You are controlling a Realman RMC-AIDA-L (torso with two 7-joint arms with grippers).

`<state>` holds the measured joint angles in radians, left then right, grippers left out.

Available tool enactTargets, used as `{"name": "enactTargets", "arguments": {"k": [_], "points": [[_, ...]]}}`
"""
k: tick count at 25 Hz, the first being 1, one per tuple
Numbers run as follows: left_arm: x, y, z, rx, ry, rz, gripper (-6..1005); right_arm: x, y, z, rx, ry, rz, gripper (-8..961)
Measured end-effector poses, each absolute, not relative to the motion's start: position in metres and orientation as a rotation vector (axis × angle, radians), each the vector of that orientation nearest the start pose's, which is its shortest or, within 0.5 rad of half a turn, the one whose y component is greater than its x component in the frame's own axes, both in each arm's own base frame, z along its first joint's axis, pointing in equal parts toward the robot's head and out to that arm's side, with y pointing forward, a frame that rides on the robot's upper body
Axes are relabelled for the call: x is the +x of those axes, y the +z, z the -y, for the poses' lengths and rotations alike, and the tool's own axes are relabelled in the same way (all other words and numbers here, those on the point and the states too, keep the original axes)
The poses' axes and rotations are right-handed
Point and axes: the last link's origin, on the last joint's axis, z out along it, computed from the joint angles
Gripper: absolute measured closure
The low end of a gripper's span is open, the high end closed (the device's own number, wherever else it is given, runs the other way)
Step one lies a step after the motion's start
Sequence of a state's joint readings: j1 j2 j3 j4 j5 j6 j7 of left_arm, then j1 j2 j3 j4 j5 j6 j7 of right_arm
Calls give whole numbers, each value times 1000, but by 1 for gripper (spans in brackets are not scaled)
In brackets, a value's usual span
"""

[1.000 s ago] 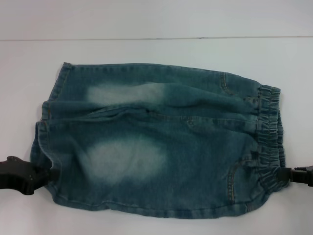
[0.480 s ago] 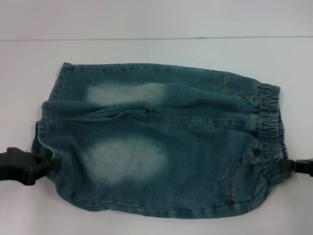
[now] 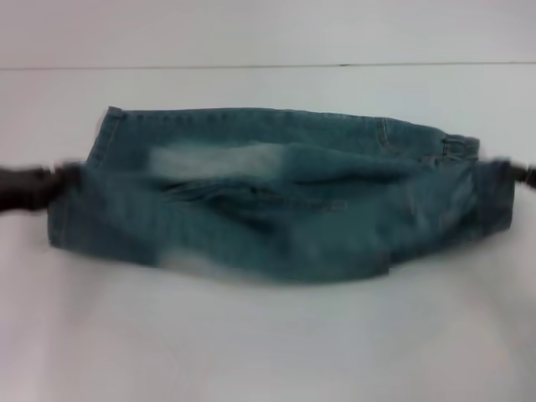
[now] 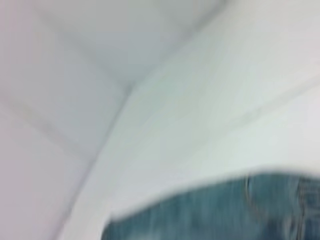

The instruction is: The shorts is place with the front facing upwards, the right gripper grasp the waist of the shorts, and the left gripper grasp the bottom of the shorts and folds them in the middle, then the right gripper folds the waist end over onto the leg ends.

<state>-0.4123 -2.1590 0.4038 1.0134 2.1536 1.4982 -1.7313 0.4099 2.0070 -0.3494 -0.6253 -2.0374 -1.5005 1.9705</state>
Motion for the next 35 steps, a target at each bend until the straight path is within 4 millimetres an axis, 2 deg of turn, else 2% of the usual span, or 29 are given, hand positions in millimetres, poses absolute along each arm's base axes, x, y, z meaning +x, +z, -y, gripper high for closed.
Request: {"name": "enactTargets", "arguments": {"k": [5, 8, 12, 20, 26, 30, 31, 34, 35], "points": [[-313, 66, -359, -2054, -647, 1047, 984, 346, 69, -339, -1796, 1094, -1563, 903], [-314, 54, -382, -1972, -619, 1076, 984, 348, 65, -355, -1663, 1135, -1535, 899], [-310, 40, -402, -1923, -588, 1079, 976, 345, 60, -372, -1604, 1112, -1502, 893], [-300, 16, -420, -1926, -508, 1040, 908, 343, 47, -388, -1543, 1030, -1446, 882], [-294, 12, -425, -1943, -474, 1000, 857, 345, 43, -391, -1587, 942, -1389, 873], [-294, 17, -426, -1922, -486, 990, 823, 349, 48, -383, -1606, 941, -1345, 719], [-294, 19, -426, -1917, -489, 987, 785, 349, 49, -380, -1620, 945, -1330, 681], [-294, 24, -421, -1929, -507, 968, 672, 353, 52, -365, -1677, 950, -1294, 447], [-293, 24, -418, -1950, -526, 962, 635, 356, 52, -359, -1695, 953, -1292, 398]]}}
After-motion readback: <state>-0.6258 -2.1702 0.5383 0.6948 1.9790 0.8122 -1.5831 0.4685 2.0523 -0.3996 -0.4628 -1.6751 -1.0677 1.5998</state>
